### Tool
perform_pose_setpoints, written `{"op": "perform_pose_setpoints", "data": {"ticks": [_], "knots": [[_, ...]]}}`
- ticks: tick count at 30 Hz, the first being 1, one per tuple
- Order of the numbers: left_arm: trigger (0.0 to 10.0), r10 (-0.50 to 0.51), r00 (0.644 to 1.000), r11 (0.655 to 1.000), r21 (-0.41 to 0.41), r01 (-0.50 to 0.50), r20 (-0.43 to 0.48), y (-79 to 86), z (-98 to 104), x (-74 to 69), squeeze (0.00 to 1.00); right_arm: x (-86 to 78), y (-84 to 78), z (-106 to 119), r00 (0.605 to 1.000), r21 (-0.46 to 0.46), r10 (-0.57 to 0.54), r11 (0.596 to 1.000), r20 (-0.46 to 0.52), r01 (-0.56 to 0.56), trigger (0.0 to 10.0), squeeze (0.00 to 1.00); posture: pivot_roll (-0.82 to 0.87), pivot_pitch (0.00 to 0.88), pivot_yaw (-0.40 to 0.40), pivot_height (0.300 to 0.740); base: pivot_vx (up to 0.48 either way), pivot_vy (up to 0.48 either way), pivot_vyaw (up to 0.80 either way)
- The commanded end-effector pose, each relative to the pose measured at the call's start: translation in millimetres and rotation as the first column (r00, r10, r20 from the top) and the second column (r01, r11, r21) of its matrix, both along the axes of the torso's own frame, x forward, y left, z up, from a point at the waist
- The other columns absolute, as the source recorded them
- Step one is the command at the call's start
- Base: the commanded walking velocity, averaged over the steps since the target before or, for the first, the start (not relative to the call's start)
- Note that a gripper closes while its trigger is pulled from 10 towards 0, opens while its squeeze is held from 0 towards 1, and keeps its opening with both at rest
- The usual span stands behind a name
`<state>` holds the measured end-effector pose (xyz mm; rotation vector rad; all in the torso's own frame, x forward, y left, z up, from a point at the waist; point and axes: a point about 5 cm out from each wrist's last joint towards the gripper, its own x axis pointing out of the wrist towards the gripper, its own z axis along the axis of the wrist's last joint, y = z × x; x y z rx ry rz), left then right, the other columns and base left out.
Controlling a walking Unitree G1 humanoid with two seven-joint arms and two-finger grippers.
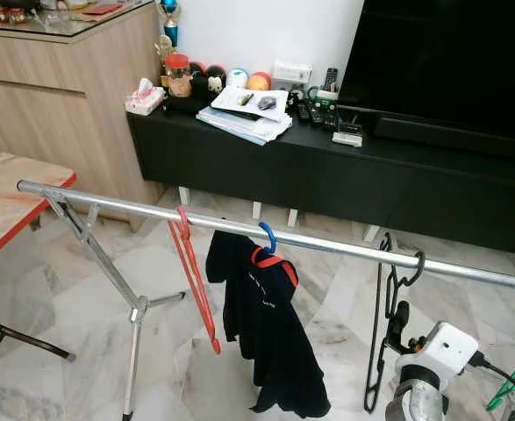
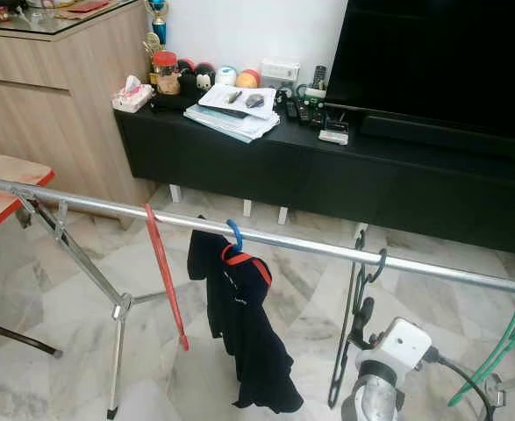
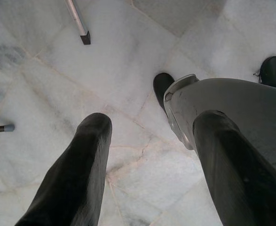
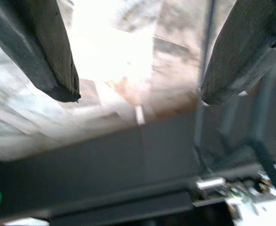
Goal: Hang hanger
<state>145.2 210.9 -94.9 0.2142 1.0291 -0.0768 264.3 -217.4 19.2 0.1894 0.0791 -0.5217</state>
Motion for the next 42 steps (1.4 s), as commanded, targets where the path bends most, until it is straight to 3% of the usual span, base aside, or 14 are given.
{"op": "perform_pose_setpoints", "data": {"ticks": [1, 4, 14, 16, 21, 24, 27, 32, 35, 38, 39, 41, 42], "knots": [[10.0, -0.025, 0.997, 0.999, -0.048, 0.022, -0.067, -16.2, -8.8, -16.5, 0.0, -8.5, -10.0, -9.5, 0.996, 0.019, -0.062, 0.998, -0.06, 0.063, 10.0, 0.02, -0.01, 0.082, -0.073, 0.74, 0.0, 0.0, 0.0], [10.0, -0.025, 0.997, 0.999, -0.047, 0.022, -0.068, -16.0, -8.8, -16.7, 0.0, -16.6, -20.8, -15.7, 0.983, 0.044, -0.154, 0.986, -0.097, 0.159, 10.0, 0.0, -0.01, 0.083, -0.072, 0.74, 0.0, 0.0, 0.0], [10.0, -0.028, 0.997, 0.999, -0.047, 0.025, -0.068, -15.8, -8.8, -16.7, 0.0, -21.3, -26.8, -20.4, 0.97, 0.085, -0.211, 0.971, -0.124, 0.222, 10.0, 0.0, -0.01, 0.082, -0.07, 0.74, 0.0, 0.0, 0.0], [10.0, -0.029, 0.997, 0.998, -0.049, 0.026, -0.07, -16.2, -9.0, -16.9, 0.0, -24.4, -23.9, -30.9, 0.959, 0.111, -0.195, 0.969, -0.206, 0.221, 10.0, 0.0, -0.01, 0.083, -0.07, 0.74, 0.0, 0.0, 0.0], [10.0, -0.03, 0.997, 0.998, -0.052, 0.026, -0.073, -16.9, -9.1, -17.0, 0.0, -28.5, -20.0, -41.0, 0.947, 0.133, -0.164, 0.969, -0.276, 0.206, 10.0, 0.0, -0.01, 0.083, -0.071, 0.74, 0.0, 0.0, 0.0], [10.0, -0.03, 0.997, 0.998, -0.053, 0.026, -0.072, -17.1, -9.1, -16.9, 0.0, -33.9, -21.4, -48.8, 0.921, 0.11, -0.158, 0.972, -0.357, 0.209, 10.0, 0.0, -0.01, 0.083, -0.072, 0.74, 0.0, 0.0, 0.0], [10.0, -0.028, 0.997, 0.998, -0.053, 0.024, -0.073, -17.1, -9.2, -17.1, 0.0, -41.6, -26.7, -57.4, 0.891, 0.157, -0.176, 0.952, -0.419, 0.262, 10.0, 0.0, -0.01, 0.084, -0.071, 0.74, 0.0, 0.0, 0.0], [10.0, -0.027, 0.997, 0.998, -0.054, 0.023, -0.072, -16.9, -9.1, -17.0, 0.0, -51.2, -20.0, -72.7, 0.838, 0.223, -0.089, 0.944, -0.538, 0.244, 10.0, 0.0, -0.02, 0.086, -0.07, 0.74, 0.0, 0.0, 0.0], [10.0, -0.025, 0.997, 0.998, -0.054, 0.021, -0.071, -16.9, -9.1, -16.9, 0.0, -62.5, -13.6, -84.2, 0.78, 0.231, 0.01, 0.957, -0.626, 0.173, 10.0, 0.0, -0.02, 0.086, -0.07, 0.74, 0.0, 0.0, 0.0], [10.0, -0.017, 0.997, 0.998, -0.055, 0.014, -0.069, -16.9, -9.0, -16.7, 0.0, -76.1, 4.9, -97.1, 0.711, 0.275, 0.206, 0.961, -0.673, -0.019, 10.0, 0.0, -0.02, 0.087, -0.07, 0.74, 0.0, 0.0, 0.0], [10.0, -0.015, 0.998, 0.998, -0.054, 0.011, -0.068, -16.9, -9.0, -16.5, 0.0, -85.7, 12.8, -103.7, 0.651, 0.286, 0.282, 0.953, -0.705, -0.103, 10.0, 0.0, -0.02, 0.09, -0.068, 0.74, 0.0, 0.0, 0.0], [10.0, -0.014, 0.998, 0.999, -0.053, 0.01, -0.068, -16.8, -9.0, -16.5, 0.0, -92.4, 17.7, -107.7, 0.603, 0.289, 0.329, 0.943, -0.727, -0.166, 10.0, 0.0, -0.02, 0.092, -0.066, 0.74, 0.0, 0.0, 0.0], [10.0, -0.012, 0.998, 0.999, -0.052, 0.009, -0.068, -16.6, -9.0, -16.4, 0.0, -98.6, 22.7, -111.1, 0.55, 0.283, 0.376, 0.926, -0.746, -0.25, 10.0, 0.0, -0.02, 0.093, -0.066, 0.74, 0.0, 0.0, 0.0]]}}
